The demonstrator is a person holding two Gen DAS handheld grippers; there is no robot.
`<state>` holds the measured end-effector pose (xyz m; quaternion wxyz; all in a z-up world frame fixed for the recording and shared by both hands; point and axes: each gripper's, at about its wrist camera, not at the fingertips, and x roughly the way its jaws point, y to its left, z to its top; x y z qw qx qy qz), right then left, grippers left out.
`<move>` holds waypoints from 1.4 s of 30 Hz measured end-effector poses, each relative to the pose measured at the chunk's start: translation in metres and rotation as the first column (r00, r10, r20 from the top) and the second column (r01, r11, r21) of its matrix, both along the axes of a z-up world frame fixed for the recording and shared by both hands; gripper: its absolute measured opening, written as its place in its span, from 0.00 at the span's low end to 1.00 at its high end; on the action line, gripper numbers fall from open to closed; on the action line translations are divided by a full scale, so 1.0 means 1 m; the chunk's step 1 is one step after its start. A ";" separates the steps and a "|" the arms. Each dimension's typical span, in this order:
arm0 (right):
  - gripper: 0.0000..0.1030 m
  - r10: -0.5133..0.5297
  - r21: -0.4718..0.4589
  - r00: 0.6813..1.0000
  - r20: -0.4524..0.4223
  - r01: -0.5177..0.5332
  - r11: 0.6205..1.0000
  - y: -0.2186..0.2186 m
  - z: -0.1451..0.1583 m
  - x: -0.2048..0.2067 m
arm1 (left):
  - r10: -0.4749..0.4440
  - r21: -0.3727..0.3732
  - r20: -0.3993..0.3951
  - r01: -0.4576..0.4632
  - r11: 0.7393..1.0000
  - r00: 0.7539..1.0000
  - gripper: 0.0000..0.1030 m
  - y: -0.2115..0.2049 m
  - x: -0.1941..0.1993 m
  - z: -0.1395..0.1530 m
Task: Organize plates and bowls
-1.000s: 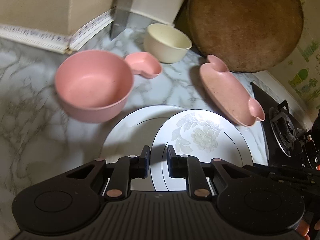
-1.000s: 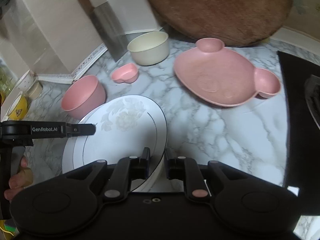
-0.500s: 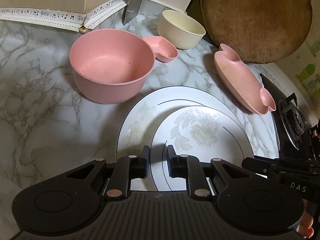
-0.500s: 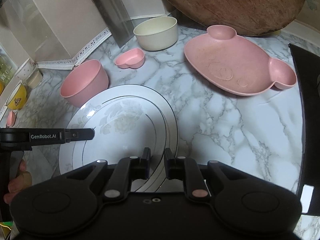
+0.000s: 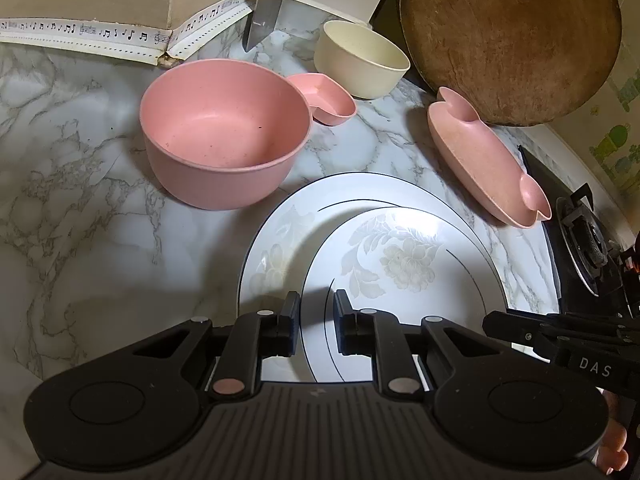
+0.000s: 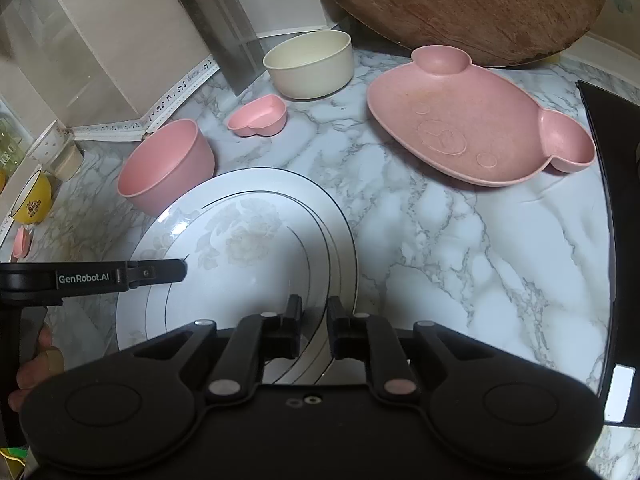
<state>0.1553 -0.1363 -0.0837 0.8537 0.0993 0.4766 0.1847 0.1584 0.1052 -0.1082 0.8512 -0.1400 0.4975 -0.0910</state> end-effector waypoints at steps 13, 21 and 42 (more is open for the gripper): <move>0.11 0.003 -0.006 1.000 -0.010 -0.003 1.000 0.004 -0.004 0.003 | 0.005 0.024 0.018 -0.005 1.000 1.000 0.16 0.005 -0.006 0.007; 0.11 0.006 -0.001 1.000 -0.016 -0.006 1.000 0.003 -0.005 0.006 | -0.027 0.089 0.077 0.020 0.996 0.997 0.16 -0.008 -0.012 0.015; 0.12 0.041 -0.013 0.994 0.101 -0.039 0.999 -0.010 0.026 -0.018 | -0.044 0.136 0.148 0.024 0.990 0.988 0.16 -0.023 -0.022 0.037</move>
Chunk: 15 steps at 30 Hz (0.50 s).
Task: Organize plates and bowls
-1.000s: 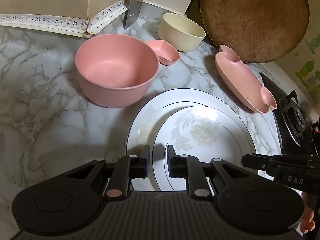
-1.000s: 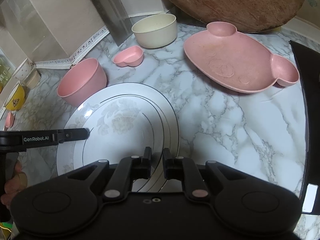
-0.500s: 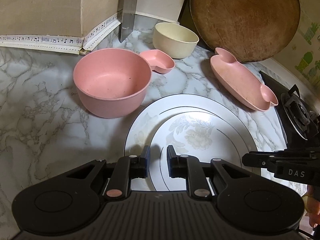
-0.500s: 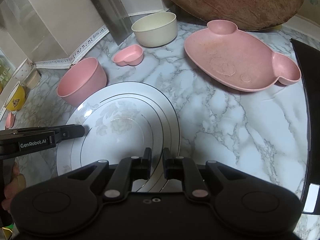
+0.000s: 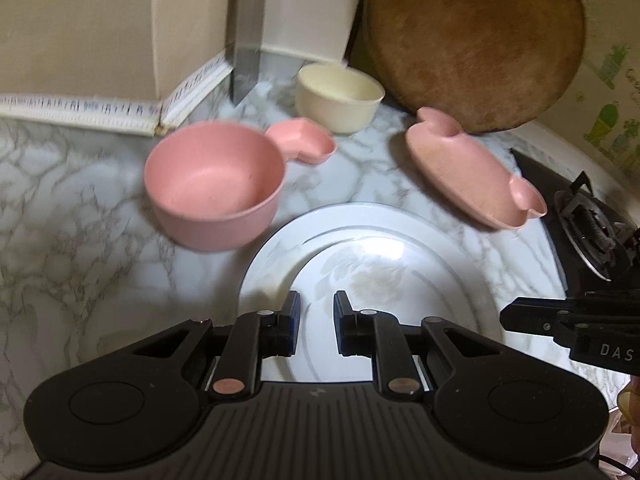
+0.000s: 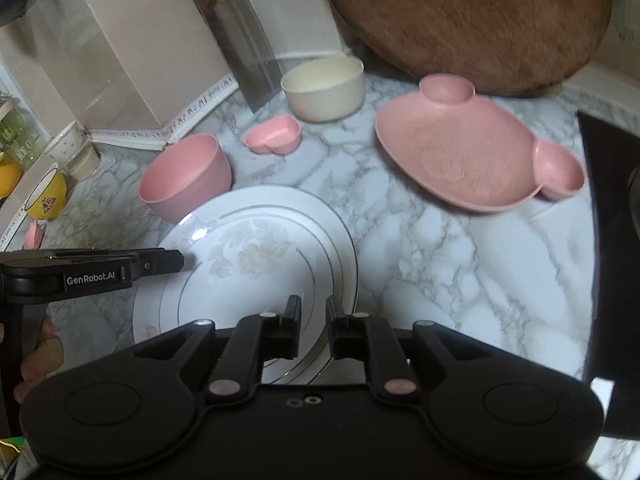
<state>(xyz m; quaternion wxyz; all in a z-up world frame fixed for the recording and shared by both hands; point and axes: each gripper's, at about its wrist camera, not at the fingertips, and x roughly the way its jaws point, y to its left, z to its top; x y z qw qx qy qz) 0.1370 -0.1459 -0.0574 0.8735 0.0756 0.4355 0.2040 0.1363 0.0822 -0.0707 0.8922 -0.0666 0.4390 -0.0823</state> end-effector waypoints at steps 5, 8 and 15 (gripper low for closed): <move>0.14 0.007 -0.005 0.999 0.048 -0.007 1.000 -0.006 0.014 -0.009 | -0.033 -0.001 0.057 0.033 0.999 0.998 0.16 -0.016 -0.008 0.022; 0.18 0.008 -0.015 0.996 0.086 -0.007 1.000 -0.010 0.022 -0.015 | -0.049 0.008 0.097 0.049 0.999 0.994 0.16 -0.026 -0.012 0.034; 0.48 -0.009 -0.046 0.983 0.184 0.018 0.999 -0.024 0.034 -0.031 | -0.073 0.006 0.146 0.073 0.997 0.987 0.17 -0.050 -0.024 0.052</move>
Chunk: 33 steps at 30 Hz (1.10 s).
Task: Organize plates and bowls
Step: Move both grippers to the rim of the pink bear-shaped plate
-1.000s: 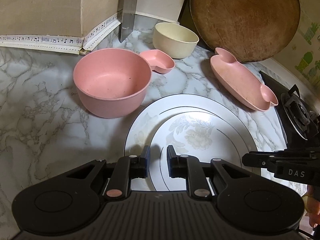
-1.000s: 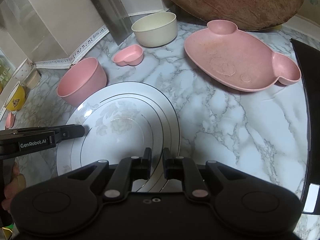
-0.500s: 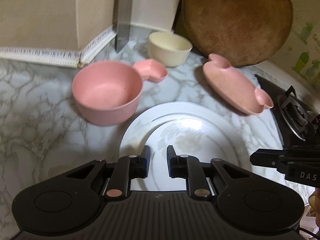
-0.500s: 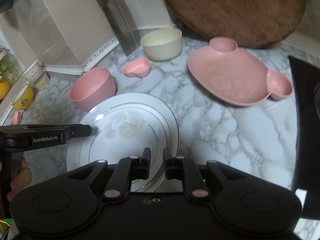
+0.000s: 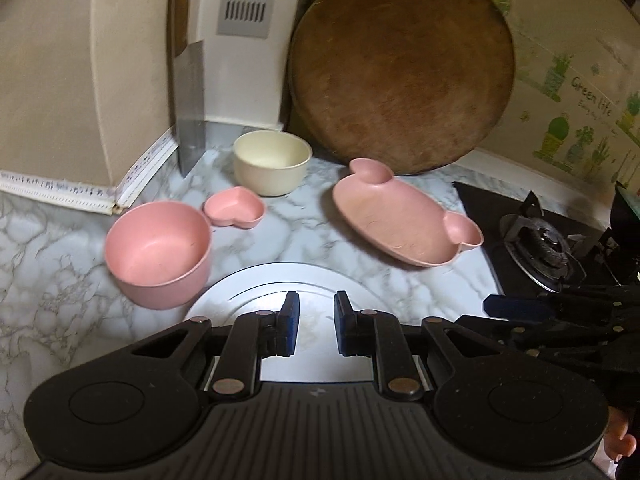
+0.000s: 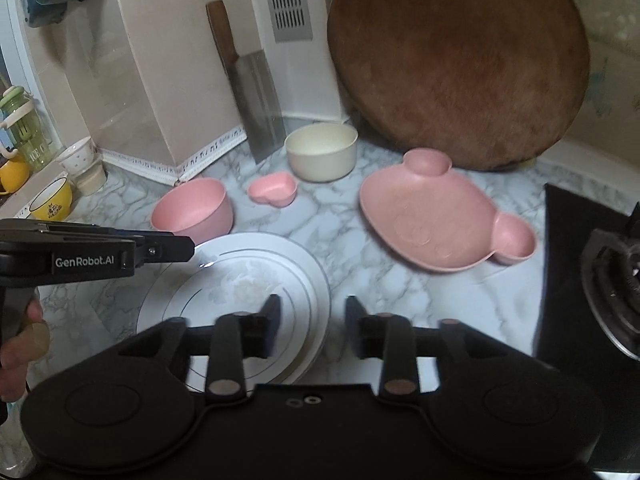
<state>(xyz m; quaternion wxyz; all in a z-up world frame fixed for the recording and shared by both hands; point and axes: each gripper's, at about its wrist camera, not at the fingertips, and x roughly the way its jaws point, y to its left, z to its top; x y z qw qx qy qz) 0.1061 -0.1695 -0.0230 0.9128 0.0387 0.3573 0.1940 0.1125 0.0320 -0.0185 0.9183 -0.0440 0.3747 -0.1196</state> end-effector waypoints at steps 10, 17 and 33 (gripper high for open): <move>0.89 0.010 -0.021 0.999 0.045 -0.009 1.000 -0.025 0.005 -0.016 | 0.013 0.011 0.043 -0.013 1.000 0.999 0.71 -0.026 -0.004 0.008; 1.00 -0.108 -0.031 0.990 0.087 0.112 0.993 -0.033 0.004 -0.008 | -0.083 0.044 0.072 0.080 0.996 0.994 0.77 -0.040 0.028 0.010; 1.00 -0.425 -0.012 0.905 -0.020 0.425 0.905 -0.048 -0.015 0.054 | -0.344 0.115 0.039 0.338 0.934 0.938 0.77 -0.061 0.161 0.002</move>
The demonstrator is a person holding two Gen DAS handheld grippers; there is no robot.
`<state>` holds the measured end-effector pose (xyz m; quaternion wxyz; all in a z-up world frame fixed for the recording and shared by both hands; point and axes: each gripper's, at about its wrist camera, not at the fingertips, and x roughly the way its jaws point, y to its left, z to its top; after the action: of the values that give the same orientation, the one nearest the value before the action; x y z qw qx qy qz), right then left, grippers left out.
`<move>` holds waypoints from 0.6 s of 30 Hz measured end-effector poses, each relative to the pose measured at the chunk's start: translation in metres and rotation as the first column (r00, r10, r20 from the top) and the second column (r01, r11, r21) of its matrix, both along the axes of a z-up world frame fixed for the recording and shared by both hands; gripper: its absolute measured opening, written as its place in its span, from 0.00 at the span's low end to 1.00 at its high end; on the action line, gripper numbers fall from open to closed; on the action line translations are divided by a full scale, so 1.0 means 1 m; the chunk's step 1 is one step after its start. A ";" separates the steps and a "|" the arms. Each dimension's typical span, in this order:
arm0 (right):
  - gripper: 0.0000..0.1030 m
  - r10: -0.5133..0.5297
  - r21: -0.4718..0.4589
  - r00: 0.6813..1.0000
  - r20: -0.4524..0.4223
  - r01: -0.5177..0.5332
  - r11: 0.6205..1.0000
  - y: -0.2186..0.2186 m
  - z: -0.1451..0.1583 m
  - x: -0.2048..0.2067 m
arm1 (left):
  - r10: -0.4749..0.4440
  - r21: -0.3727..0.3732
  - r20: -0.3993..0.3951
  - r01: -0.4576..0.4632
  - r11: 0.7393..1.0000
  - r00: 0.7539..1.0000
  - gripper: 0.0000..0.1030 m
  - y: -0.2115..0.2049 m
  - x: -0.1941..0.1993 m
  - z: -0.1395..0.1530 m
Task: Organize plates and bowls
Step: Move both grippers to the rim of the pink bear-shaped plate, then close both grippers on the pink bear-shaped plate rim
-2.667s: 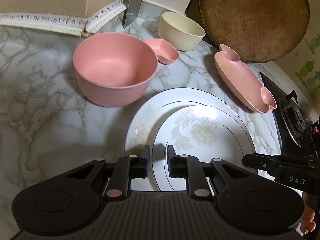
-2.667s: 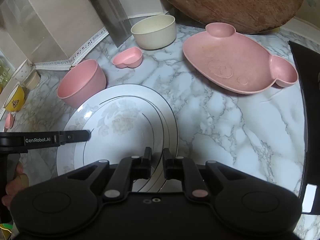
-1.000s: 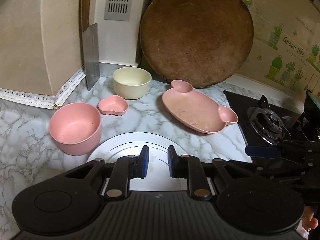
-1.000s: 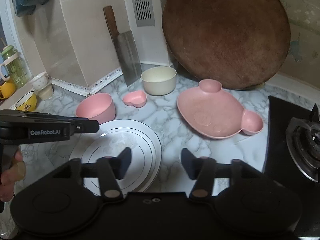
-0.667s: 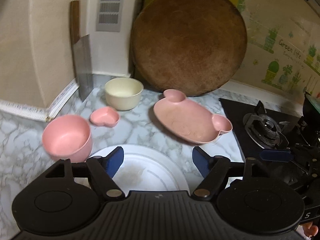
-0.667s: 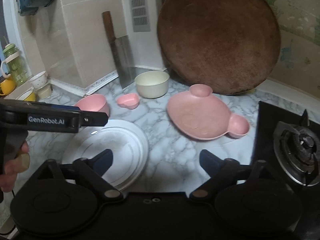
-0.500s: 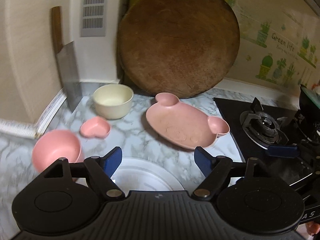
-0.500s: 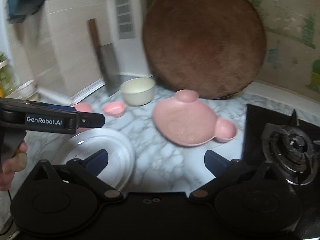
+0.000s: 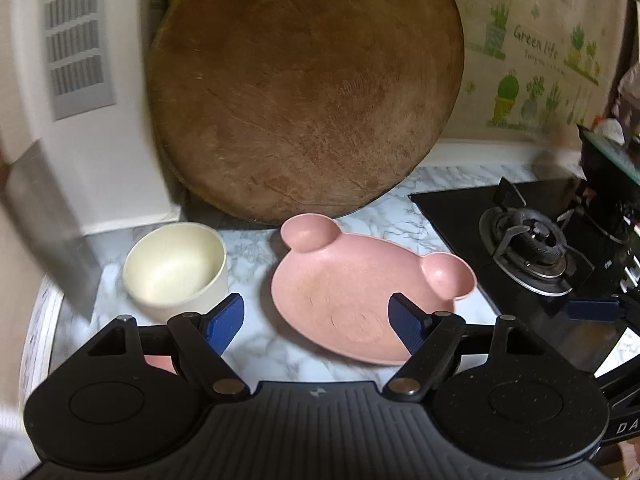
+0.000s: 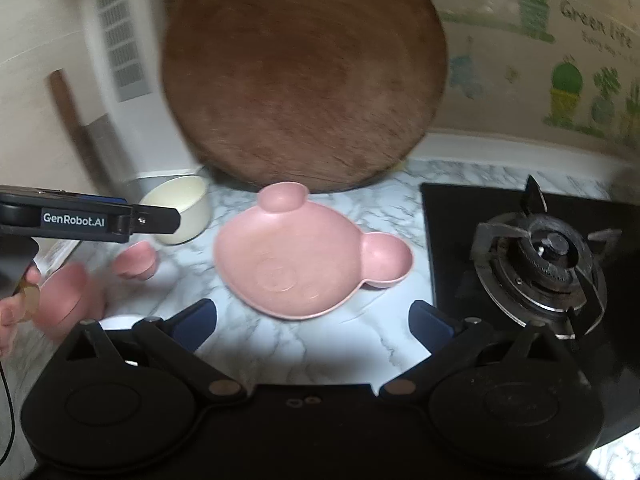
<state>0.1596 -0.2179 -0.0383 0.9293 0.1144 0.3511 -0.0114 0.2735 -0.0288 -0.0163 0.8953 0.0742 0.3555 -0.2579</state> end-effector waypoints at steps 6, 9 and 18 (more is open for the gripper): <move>0.99 -0.080 0.025 0.996 -0.047 0.081 0.996 -0.003 -0.015 0.025 | -0.037 0.032 -0.038 0.038 0.999 0.999 0.77 -0.011 0.050 -0.019; 0.97 -0.126 0.018 0.989 -0.075 0.128 0.992 -0.004 -0.024 0.036 | -0.051 0.052 -0.056 0.054 0.997 0.997 0.77 -0.019 0.067 -0.029; 0.81 -0.195 0.026 0.967 -0.161 0.202 0.979 -0.007 -0.048 0.062 | -0.038 0.097 -0.087 0.046 0.994 0.995 0.77 -0.041 0.110 -0.063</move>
<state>0.2213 -0.2246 -0.0859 0.8901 0.1672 0.4104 -0.1060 0.3833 -0.0703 -0.0793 0.8689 0.1148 0.4041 -0.2618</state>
